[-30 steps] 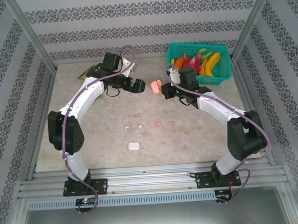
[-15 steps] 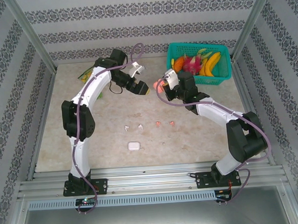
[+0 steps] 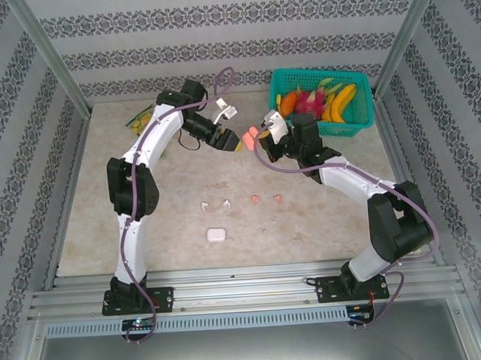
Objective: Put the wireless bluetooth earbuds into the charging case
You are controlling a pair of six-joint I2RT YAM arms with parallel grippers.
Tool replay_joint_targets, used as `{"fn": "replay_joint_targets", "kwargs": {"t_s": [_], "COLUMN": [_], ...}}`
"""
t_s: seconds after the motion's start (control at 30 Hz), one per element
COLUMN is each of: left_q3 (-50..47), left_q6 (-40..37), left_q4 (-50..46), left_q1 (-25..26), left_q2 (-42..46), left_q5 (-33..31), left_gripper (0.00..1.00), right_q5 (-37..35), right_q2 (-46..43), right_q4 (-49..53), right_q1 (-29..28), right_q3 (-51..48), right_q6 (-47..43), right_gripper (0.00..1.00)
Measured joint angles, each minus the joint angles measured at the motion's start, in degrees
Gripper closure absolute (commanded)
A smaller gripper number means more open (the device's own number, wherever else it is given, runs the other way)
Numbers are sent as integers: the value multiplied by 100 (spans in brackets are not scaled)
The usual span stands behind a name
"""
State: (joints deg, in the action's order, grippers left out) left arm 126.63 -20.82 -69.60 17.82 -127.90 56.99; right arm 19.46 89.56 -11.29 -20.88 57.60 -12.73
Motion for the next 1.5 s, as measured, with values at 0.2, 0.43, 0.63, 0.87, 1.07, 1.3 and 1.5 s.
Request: {"fn": "replay_joint_targets", "kwargs": {"t_s": [0.2,0.43,0.63,0.87,1.07,1.3,1.5], "left_q3": [46,157,160,160,160,160,160], "left_q6": [-13,-48,-188,-326,-402,-455,-472], "left_q4": [-61,-170,-396,-597,-691,-748,-763], "left_q1": [0,7,22,85,186,205,205], "left_q2": [-48,-63,-74,-76,-76,-76,-76], "left_q5": [111,256,258,280,297,299,297], "left_gripper": [30,37,44,47,53,58,54], "right_q5": [136,214,251,275,378,420,424], "right_q2": [0,2,4,4,-2,-79,-96], "right_q4": [0,0,0,24,76,186,225], "right_q1": [-94,-275,-339,-339,-339,-339,-339], "right_q3": [2,2,9,39,44,52,52], "right_q6": [-111,-122,-122,-127,-221,-256,-269], "right_gripper": [100,100,100,100,100,100,100]}}
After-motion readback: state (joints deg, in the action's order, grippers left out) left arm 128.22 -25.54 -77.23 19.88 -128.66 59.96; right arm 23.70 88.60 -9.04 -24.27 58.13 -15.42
